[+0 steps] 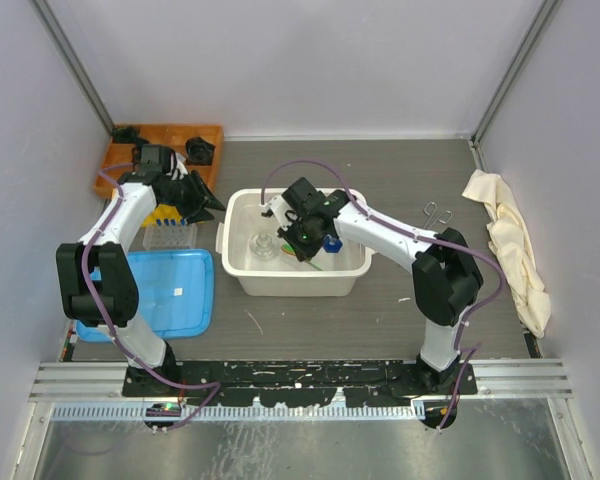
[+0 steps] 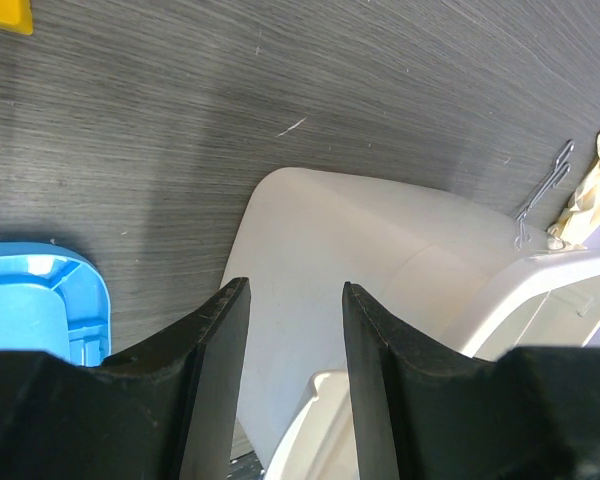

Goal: Organize the chemistry lab equipment
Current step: Place the chemistry item in the storage box.

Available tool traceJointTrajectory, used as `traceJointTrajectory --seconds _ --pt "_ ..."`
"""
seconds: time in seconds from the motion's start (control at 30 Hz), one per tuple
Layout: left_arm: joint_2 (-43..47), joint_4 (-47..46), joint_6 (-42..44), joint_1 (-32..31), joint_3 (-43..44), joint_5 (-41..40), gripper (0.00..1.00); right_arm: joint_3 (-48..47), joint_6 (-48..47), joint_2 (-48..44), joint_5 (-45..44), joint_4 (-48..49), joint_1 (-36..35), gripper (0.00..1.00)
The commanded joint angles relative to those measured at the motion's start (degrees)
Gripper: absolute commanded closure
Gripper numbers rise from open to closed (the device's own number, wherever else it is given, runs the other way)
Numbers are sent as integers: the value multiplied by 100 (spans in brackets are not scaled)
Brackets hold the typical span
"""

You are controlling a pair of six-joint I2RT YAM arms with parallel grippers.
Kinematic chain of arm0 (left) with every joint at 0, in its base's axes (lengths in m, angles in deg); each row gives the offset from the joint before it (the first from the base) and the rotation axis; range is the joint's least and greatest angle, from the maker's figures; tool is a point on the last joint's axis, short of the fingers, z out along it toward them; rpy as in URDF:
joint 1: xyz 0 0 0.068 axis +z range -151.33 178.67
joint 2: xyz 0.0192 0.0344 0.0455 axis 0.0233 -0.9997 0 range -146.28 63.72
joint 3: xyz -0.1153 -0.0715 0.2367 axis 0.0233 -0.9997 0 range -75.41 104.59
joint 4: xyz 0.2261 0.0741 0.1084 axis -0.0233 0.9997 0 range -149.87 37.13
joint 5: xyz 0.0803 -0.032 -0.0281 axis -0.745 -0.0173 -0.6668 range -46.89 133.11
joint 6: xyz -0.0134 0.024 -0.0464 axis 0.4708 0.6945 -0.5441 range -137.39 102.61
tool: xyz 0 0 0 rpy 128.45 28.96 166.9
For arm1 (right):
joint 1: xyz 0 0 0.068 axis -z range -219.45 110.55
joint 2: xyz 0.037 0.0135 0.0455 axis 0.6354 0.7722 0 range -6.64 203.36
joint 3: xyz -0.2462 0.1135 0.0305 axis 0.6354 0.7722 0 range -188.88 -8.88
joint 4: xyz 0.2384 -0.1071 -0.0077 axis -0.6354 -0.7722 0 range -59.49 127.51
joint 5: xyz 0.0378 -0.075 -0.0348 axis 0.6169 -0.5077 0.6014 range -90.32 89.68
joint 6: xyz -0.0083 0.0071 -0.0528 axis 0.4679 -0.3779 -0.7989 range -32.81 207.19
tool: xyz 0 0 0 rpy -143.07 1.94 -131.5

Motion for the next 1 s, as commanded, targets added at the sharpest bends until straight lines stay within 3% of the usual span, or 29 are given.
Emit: traceJointTrajectory --seconds 0.0,0.97 --pt "139 -71 76 15 -12 44 57 -258 -175 124 14 -46 -26 99" --pt "113 -88 81 14 -22 113 57 -292 -179 785 10 -31 -26 95"
